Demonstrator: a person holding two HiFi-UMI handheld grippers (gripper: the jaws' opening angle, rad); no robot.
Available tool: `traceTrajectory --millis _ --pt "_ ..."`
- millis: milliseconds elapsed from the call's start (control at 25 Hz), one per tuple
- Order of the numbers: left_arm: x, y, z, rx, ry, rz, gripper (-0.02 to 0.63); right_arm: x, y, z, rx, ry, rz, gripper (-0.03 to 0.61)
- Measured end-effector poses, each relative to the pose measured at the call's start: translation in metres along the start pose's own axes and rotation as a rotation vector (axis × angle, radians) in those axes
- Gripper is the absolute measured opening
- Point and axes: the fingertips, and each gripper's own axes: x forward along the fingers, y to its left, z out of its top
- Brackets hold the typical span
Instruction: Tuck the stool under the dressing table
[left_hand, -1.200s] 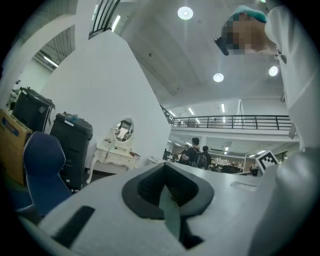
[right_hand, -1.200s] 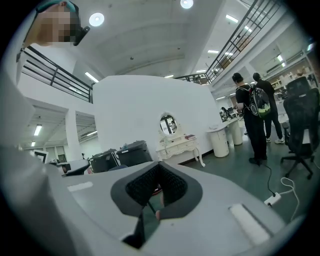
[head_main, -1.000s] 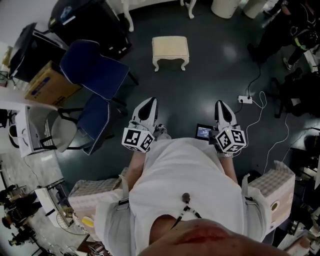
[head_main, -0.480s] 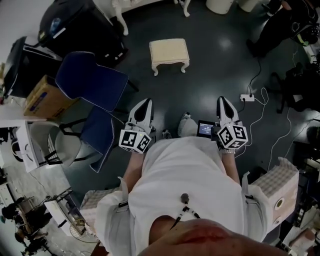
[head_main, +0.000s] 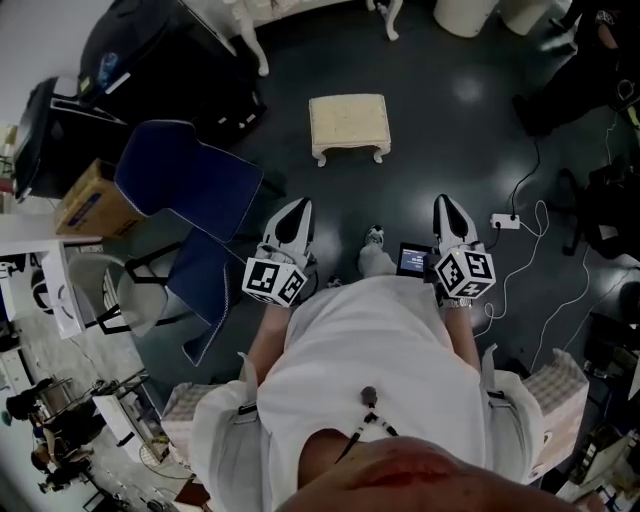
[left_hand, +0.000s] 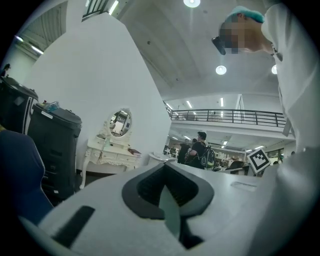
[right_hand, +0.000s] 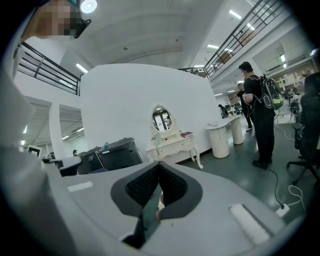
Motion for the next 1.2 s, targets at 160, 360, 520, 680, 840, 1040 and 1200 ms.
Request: traceTrajectory --millis 160,360,520,680,840,1040,1200 --pt "0.05 0.002 0.01 0.022 -0.005 0.024 0.008 0.038 -0.034 0.022 0.016 0.003 0.027 0.009" --pt "0.091 0.013 0.021 0.032 -0.035 0.101 0.007 0.09 -0.063 0.043 -0.002 0.022 0.087 0.009" --pt "0.111 0.037 0.022 0.02 -0.033 0.148 0.007 0.128 -0.067 0.057 -0.031 0.031 0.119 0.009" --pt "0.123 0.06 0.021 0.011 -0.008 0.173 0.006 0.156 -0.07 0.054 -0.025 0.075 0.123 0.009" --pt "0.148 0.097 0.022 -0.004 -0.004 0.174 0.007 0.197 -0.073 0.054 -0.048 0.107 0.118 0.009" --pt "0.181 0.144 0.023 -0.049 0.024 0.127 0.008 0.241 -0.066 0.062 -0.064 0.131 0.071 0.009" --pt "0.222 0.178 0.034 -0.05 0.037 0.071 0.008 0.282 -0.067 0.08 -0.088 0.127 0.029 0.009"
